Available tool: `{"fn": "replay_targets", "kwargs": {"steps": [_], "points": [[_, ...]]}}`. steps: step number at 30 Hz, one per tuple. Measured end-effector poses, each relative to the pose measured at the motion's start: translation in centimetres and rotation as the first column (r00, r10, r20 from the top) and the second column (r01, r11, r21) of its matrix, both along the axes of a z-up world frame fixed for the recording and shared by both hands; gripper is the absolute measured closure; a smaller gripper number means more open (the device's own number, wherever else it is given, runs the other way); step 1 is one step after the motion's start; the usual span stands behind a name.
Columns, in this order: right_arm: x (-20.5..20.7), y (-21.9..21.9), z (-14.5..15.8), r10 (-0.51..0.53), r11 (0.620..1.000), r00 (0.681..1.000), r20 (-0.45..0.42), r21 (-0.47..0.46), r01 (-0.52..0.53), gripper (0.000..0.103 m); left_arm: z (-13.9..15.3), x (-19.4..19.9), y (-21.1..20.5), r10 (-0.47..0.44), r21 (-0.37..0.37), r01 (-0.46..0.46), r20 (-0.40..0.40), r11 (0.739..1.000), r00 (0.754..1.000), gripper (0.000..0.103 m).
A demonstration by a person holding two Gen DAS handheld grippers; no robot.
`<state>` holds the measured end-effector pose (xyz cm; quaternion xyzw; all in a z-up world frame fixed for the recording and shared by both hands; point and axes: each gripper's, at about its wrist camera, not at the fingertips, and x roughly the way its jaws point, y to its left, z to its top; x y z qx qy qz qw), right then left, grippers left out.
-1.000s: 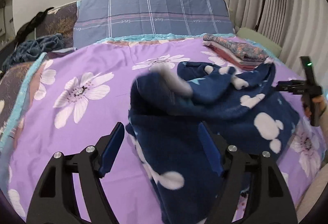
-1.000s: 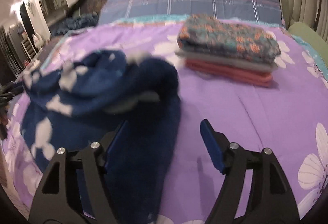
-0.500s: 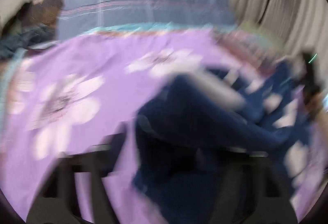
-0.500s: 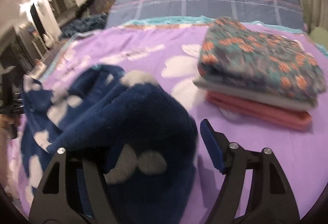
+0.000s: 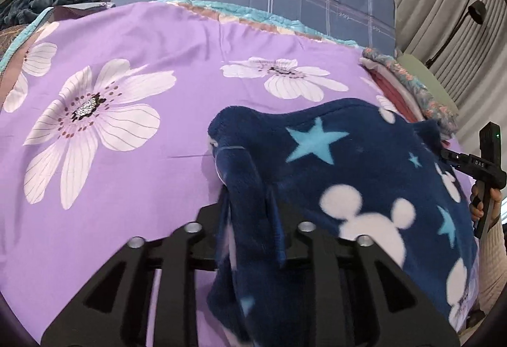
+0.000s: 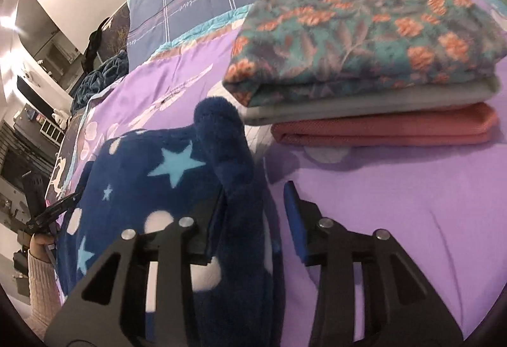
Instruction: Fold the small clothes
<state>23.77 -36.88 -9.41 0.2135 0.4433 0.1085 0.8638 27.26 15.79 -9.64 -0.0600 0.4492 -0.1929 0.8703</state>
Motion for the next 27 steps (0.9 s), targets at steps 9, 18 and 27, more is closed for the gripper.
{"fn": "replay_targets", "kwargs": {"steps": [9, 18, 27], "points": [[-3.1, -0.4, -1.2, 0.028, 0.999, 0.999, -0.036, 0.038, -0.026, 0.068, -0.2, -2.8, -1.0, -0.045, -0.060, 0.044, -0.012, 0.997, 0.999, 0.091], [-5.9, 0.1, 0.6, 0.012, 0.998, 0.997, 0.082, 0.060, -0.017, 0.060, 2.8, -8.8, -0.8, 0.078, 0.165, -0.098, 0.122, 0.981, 0.989, 0.062], [-8.9, -2.0, -0.2, -0.040, 0.998, 0.999, 0.027, 0.047, 0.038, 0.057, 7.2, -11.4, -6.3, 0.061, 0.145, -0.091, 0.203, 0.985, 0.977, 0.044]]}}
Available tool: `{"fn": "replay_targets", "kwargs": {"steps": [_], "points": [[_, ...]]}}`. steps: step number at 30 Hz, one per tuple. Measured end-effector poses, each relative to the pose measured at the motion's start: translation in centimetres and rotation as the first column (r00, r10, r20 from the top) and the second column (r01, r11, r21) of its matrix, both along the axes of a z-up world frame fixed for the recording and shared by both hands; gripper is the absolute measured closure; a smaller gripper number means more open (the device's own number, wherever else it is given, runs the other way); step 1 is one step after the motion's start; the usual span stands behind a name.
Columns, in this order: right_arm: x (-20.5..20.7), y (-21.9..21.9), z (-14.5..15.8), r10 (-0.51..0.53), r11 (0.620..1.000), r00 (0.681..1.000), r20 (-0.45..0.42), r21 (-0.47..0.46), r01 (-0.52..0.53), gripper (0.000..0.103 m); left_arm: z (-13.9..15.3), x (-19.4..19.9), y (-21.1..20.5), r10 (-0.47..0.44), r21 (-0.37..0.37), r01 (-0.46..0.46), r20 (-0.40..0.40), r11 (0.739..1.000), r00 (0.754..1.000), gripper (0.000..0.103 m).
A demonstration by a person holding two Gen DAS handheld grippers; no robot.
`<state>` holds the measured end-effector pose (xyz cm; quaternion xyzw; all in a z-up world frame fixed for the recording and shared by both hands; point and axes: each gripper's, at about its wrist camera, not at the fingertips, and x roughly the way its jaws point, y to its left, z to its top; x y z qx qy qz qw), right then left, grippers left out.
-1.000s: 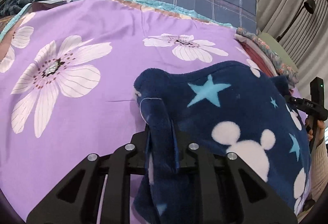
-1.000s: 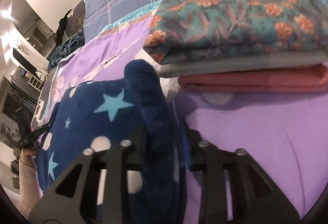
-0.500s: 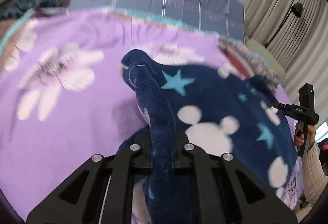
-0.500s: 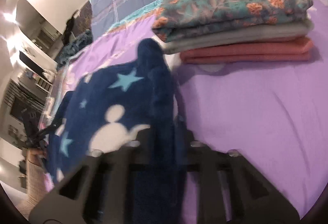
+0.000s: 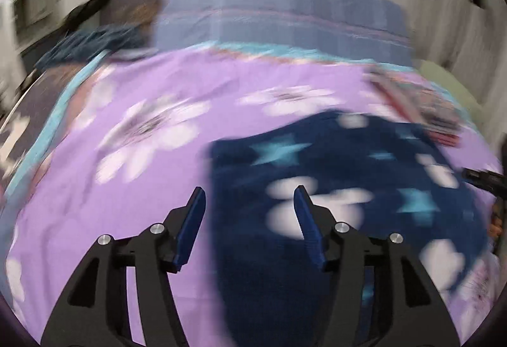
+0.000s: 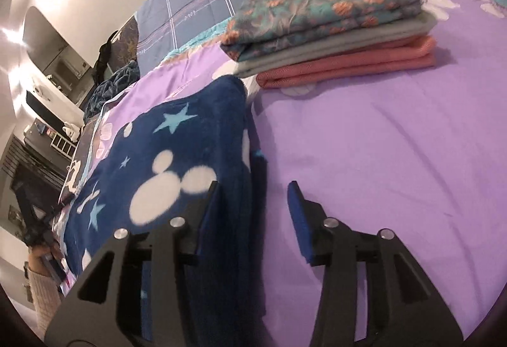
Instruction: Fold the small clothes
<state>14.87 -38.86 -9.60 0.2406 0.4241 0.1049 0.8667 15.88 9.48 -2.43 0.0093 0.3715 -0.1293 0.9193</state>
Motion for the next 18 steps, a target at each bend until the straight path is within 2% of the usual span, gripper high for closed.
{"fn": "replay_targets", "kwargs": {"steps": [2, 3, 4, 5, 7, 9, 10, 12, 14, 16, 18], "points": [[-0.5, -1.7, 0.3, -0.018, 1.000, 1.000, 0.004, 0.018, 0.018, 0.056, 0.6, -0.9, -4.5, -0.131, -0.034, 0.130, -0.016, 0.991, 0.991, 0.043], [-0.5, -2.4, 0.2, -0.026, 0.999, 1.000, 0.001, 0.035, 0.026, 0.057, 0.5, -1.6, -7.2, -0.200, -0.041, 0.199, -0.033, 0.979, 0.979, 0.043], [-0.3, -3.2, 0.0, -0.035, 0.997, 0.999, -0.013, 0.067, 0.036, 0.059, 0.1, -2.5, -11.0, -0.277, -0.035, 0.275, -0.061, 0.961, 0.959, 0.043], [0.0, -4.0, -0.4, -0.036, 0.995, 0.999, -0.032, 0.093, 0.039, 0.071, -0.4, -3.3, -13.9, -0.324, -0.024, 0.323, -0.086, 0.946, 0.942, 0.043], [1.1, -4.8, -1.3, -0.021, 0.993, 0.997, -0.071, 0.114, 0.029, 0.083, -1.9, -5.0, -20.2, -0.419, -0.024, 0.420, -0.142, 0.907, 0.897, 0.043], [1.9, -5.6, -2.0, -0.011, 0.993, 0.994, -0.109, 0.119, 0.024, 0.085, -3.3, -6.2, -25.1, -0.481, -0.039, 0.483, -0.186, 0.875, 0.857, 0.038], [1.8, -6.2, -2.0, 0.001, 0.991, 0.993, -0.120, 0.130, 0.015, 0.085, -4.0, -6.7, -27.6, -0.477, -0.011, 0.486, -0.212, 0.874, 0.853, 0.028], [2.4, -6.4, -2.2, 0.039, 0.988, 0.990, -0.133, 0.152, -0.019, 0.085, -4.9, -7.7, -30.7, -0.464, 0.068, 0.487, -0.216, 0.871, 0.859, 0.017], [3.0, -6.2, -2.0, 0.087, 0.989, 0.988, -0.131, 0.134, -0.069, 0.085, -5.4, -8.6, -33.3, -0.466, 0.166, 0.496, -0.186, 0.853, 0.865, 0.015], [3.5, -5.8, -2.0, 0.137, 0.985, 0.982, -0.128, 0.122, -0.122, 0.084, -5.8, -8.9, -34.5, -0.459, 0.203, 0.491, -0.186, 0.847, 0.869, 0.014], [4.2, -5.4, -2.1, 0.178, 0.978, 0.975, -0.130, 0.128, -0.162, 0.078, -6.3, -9.5, -35.2, -0.454, 0.228, 0.489, -0.192, 0.842, 0.870, 0.014]]}}
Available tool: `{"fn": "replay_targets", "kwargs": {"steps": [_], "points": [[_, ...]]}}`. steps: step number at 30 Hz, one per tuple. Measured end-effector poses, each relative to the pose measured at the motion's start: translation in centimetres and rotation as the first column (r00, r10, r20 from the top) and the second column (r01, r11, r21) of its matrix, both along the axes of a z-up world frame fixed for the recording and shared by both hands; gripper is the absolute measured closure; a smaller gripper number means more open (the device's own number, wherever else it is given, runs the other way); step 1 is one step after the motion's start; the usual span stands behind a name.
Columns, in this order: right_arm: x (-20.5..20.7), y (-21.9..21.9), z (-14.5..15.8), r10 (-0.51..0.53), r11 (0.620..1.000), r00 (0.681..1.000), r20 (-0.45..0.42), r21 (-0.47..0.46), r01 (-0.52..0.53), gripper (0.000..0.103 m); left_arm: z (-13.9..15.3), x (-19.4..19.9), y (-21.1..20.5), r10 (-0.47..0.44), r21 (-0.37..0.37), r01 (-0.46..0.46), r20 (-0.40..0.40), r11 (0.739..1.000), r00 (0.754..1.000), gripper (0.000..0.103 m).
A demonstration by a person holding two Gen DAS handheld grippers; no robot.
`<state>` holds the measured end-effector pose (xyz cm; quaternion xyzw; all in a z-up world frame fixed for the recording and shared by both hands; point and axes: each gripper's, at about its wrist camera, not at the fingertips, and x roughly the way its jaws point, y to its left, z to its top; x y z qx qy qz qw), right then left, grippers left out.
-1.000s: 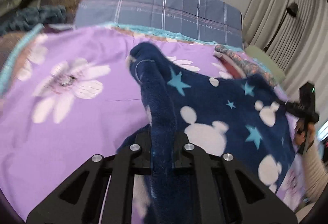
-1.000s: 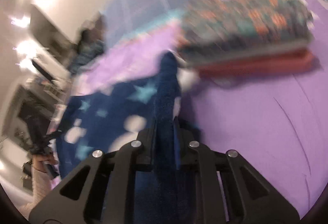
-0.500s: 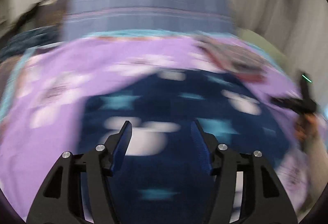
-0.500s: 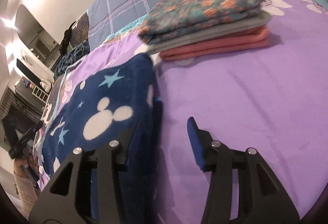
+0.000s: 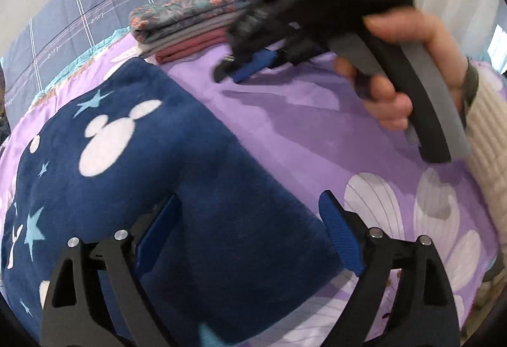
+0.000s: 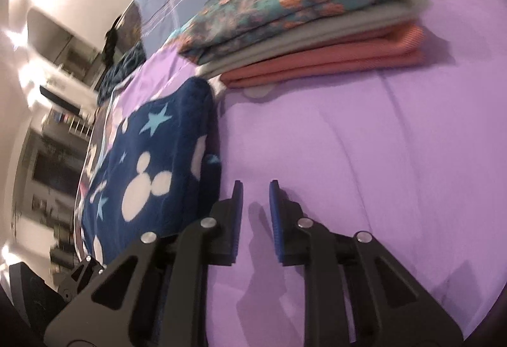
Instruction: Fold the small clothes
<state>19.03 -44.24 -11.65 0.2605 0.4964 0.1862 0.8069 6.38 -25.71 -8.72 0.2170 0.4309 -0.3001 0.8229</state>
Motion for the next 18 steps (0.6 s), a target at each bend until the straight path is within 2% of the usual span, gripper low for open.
{"fn": "replay_targets", "kwargs": {"steps": [3, 5, 7, 12, 14, 18], "points": [[1.2, 1.1, -0.4, 0.070, 0.997, 0.998, -0.005, 0.035, -0.070, 0.060, -0.7, -1.2, -0.3, -0.047, 0.029, 0.047, 0.012, 0.998, 0.999, 0.014], [2.1, 2.0, -0.6, 0.133, 0.988, 0.991, -0.007, 0.078, -0.132, 0.036, -1.0, -1.4, 0.3, -0.084, 0.035, 0.084, 0.011, 0.996, 0.996, 0.014], [2.8, 2.8, -0.7, 0.166, 0.983, 0.986, -0.006, 0.084, -0.165, 0.030, -1.2, -1.4, 0.6, -0.105, 0.044, 0.105, 0.010, 0.994, 0.994, 0.015], [4.1, 3.5, -0.4, 0.175, 0.976, 0.985, 0.015, 0.128, -0.175, 0.030, -1.2, -2.3, 0.8, -0.119, 0.064, 0.118, 0.024, 0.991, 0.993, 0.015], [4.2, 3.5, -0.3, 0.177, 0.973, 0.984, 0.031, 0.144, -0.179, 0.039, -1.3, -2.1, 0.8, -0.121, 0.063, 0.119, 0.029, 0.991, 0.992, 0.015], [4.0, 2.8, -0.9, 0.198, 0.957, 0.979, 0.049, 0.205, -0.204, 0.049, -1.2, -2.5, 1.0, -0.134, 0.065, 0.132, 0.028, 0.989, 0.991, 0.016]]}}
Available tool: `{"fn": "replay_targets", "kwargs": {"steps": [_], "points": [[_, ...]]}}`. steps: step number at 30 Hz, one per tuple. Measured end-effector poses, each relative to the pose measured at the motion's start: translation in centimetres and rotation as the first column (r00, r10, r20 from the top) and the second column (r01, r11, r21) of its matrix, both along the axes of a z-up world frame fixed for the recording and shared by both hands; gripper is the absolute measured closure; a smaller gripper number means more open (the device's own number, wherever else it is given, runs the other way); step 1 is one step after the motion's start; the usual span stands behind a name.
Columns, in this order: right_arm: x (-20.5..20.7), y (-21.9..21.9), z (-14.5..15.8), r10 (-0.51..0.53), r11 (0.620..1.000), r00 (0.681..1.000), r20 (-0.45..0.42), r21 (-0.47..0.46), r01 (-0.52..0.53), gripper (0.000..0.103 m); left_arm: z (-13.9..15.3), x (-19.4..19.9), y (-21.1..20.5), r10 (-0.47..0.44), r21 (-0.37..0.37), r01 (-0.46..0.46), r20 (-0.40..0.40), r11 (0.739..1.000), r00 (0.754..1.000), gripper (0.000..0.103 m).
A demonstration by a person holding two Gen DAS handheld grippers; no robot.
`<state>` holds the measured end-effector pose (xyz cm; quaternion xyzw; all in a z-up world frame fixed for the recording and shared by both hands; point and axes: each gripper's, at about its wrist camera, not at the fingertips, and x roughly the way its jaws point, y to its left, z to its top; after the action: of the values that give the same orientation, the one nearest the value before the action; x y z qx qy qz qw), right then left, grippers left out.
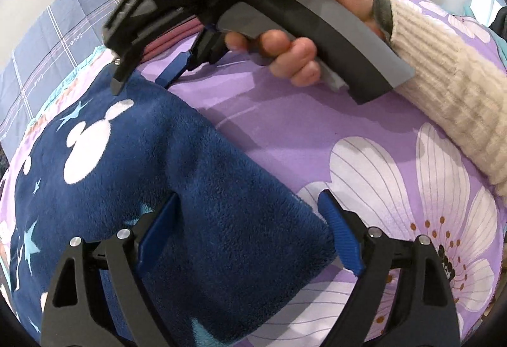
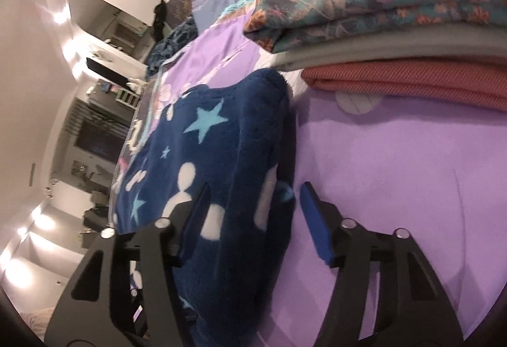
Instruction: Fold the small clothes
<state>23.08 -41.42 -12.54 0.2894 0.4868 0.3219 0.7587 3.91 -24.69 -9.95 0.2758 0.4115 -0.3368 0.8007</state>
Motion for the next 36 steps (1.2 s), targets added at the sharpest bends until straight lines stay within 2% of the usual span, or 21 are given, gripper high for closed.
{"fn": "replay_targets", "kwargs": {"steps": [2, 5, 7, 9, 11, 13, 15, 18, 20, 22, 23, 25, 29, 33, 36], "points": [[-0.1, -0.6, -0.7, 0.017, 0.999, 1.000, -0.018, 0.037, -0.016, 0.055, 0.2, -0.3, -0.1, -0.005, 0.000, 0.005, 0.000, 1.000, 1.000, 0.018], [-0.1, -0.3, -1.0, 0.061, 0.998, 0.996, -0.058, 0.023, -0.059, 0.058, 0.6, -0.3, 0.5, -0.003, -0.019, 0.003, -0.006, 1.000, 1.000, 0.026], [-0.1, 0.1, -0.8, 0.083, 0.997, 0.994, -0.066, 0.012, -0.082, 0.053, 0.9, -0.2, 1.0, -0.002, -0.034, 0.002, -0.007, 0.999, 1.000, 0.040], [0.0, 0.5, -0.7, 0.060, 0.998, 0.997, -0.056, 0.007, -0.059, 0.053, 1.1, 0.0, 1.6, -0.001, -0.041, 0.001, -0.002, 0.999, 1.000, 0.051], [0.1, 0.8, -0.7, -0.001, 1.000, 1.000, -0.024, -0.013, 0.001, 0.080, 1.4, 0.4, 2.1, 0.005, -0.067, -0.006, -0.017, 0.998, 1.000, 0.059], [-0.7, 1.0, 0.3, -0.072, 0.997, 0.995, 0.066, 0.017, 0.071, 0.084, 2.1, 0.3, 2.5, -0.002, -0.104, -0.001, -0.030, 0.995, 1.000, 0.067], [-2.1, 1.6, 2.7, -0.075, 0.997, 0.978, 0.196, 0.020, 0.072, 0.084, 2.5, -0.2, 2.5, -0.040, -0.103, 0.037, -0.019, 0.994, 0.999, 0.067], [-2.8, 2.0, 3.9, -0.056, 0.997, 0.972, 0.229, -0.047, 0.068, 0.084, 1.9, -0.9, 2.2, -0.073, -0.074, 0.072, -0.014, 0.995, 0.997, 0.066], [-2.5, 1.8, 2.7, -0.074, 0.991, 0.978, 0.193, -0.092, 0.093, 0.083, 1.7, -0.7, 2.1, -0.085, -0.073, 0.084, -0.013, 0.994, 0.996, 0.066], [-1.6, 1.1, 0.2, -0.119, 0.980, 0.984, 0.130, -0.146, 0.138, 0.081, 1.6, -0.7, 2.1, -0.094, -0.082, 0.092, -0.021, 0.992, 0.995, 0.066], [-1.2, 0.7, -0.8, -0.127, 0.984, 0.987, 0.099, -0.111, 0.138, 0.081, 1.5, -0.8, 2.1, -0.095, -0.084, 0.093, -0.024, 0.992, 0.995, 0.066], [-1.1, -0.3, -1.1, -0.146, 0.987, 0.986, 0.076, -0.051, 0.150, 0.083, 1.7, -1.0, 2.1, -0.106, -0.084, 0.103, -0.028, 0.991, 0.994, 0.066], [-2.0, -1.4, 1.0, -0.199, 0.978, 0.965, 0.170, -0.022, 0.205, 0.088, 1.9, -0.6, 2.5, -0.116, -0.104, 0.110, -0.049, 0.988, 0.992, 0.066], [-1.1, -1.4, -0.7, -0.195, 0.980, 0.974, 0.112, -0.025, 0.199, 0.088, 2.1, -0.6, 2.9, -0.125, -0.139, 0.113, -0.086, 0.984, 0.988, 0.066], [-0.9, -1.6, -1.5, -0.185, 0.981, 0.977, 0.105, -0.033, 0.189, 0.088, 1.6, -0.7, 2.6, -0.130, -0.125, 0.120, -0.079, 0.985, 0.988, 0.064]]}}
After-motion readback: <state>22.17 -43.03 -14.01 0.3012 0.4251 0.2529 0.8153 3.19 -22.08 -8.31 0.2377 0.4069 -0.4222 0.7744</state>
